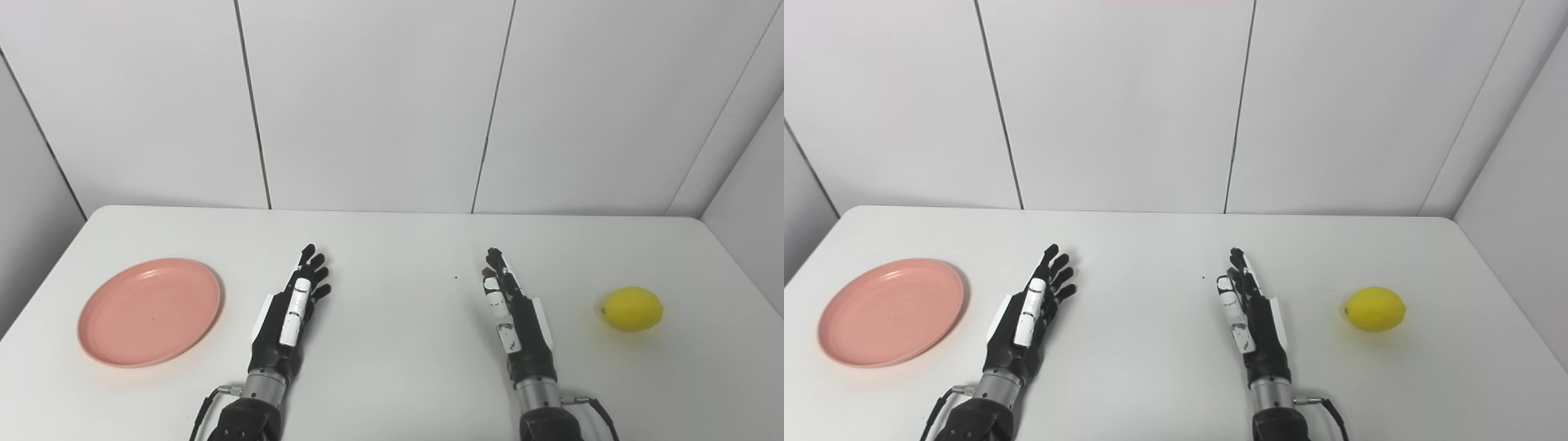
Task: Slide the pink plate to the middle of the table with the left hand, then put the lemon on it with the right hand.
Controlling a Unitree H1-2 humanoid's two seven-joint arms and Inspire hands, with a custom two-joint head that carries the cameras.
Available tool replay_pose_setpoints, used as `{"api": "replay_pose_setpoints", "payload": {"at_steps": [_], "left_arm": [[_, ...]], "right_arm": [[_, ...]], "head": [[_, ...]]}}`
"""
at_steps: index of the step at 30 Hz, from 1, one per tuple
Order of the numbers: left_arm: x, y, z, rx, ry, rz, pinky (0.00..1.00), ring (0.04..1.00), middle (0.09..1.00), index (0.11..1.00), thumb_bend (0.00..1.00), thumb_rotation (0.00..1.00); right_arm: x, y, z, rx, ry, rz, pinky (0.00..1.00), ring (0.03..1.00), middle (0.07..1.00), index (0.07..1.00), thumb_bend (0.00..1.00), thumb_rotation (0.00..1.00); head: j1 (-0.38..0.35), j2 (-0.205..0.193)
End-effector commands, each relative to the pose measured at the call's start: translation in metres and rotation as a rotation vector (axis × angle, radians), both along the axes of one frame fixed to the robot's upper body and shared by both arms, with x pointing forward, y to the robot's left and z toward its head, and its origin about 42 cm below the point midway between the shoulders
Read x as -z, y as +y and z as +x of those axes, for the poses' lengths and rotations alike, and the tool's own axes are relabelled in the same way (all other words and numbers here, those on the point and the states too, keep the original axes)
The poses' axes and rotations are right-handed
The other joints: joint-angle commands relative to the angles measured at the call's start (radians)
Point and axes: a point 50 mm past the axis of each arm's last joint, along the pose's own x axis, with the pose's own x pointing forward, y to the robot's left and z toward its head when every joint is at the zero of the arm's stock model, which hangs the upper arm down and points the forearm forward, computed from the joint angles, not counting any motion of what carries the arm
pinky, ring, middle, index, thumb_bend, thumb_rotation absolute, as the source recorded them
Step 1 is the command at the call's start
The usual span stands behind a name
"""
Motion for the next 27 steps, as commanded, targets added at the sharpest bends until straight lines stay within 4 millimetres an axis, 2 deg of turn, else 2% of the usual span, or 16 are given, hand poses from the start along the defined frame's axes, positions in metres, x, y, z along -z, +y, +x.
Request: {"api": "replay_pose_setpoints", "payload": {"at_steps": [1, 27], "left_arm": [[-0.0055, -0.0048, 0.0029, 0.003, -0.035, -0.005, 0.91, 0.955, 0.972, 0.971, 0.63, 1.00], [-0.0059, -0.0029, 0.0027, 0.003, -0.037, 0.011, 0.92, 0.955, 0.976, 0.968, 0.63, 1.00]], "right_arm": [[-0.0168, 0.0011, 0.0054, -0.003, -0.063, 0.009, 0.97, 0.929, 0.943, 0.933, 0.70, 1.00], [-0.0172, 0.0051, 0.0077, -0.007, -0.064, 0.027, 0.95, 0.926, 0.943, 0.935, 0.73, 1.00]], "head": [[0.001, 0.001], [0.001, 0.001]]}}
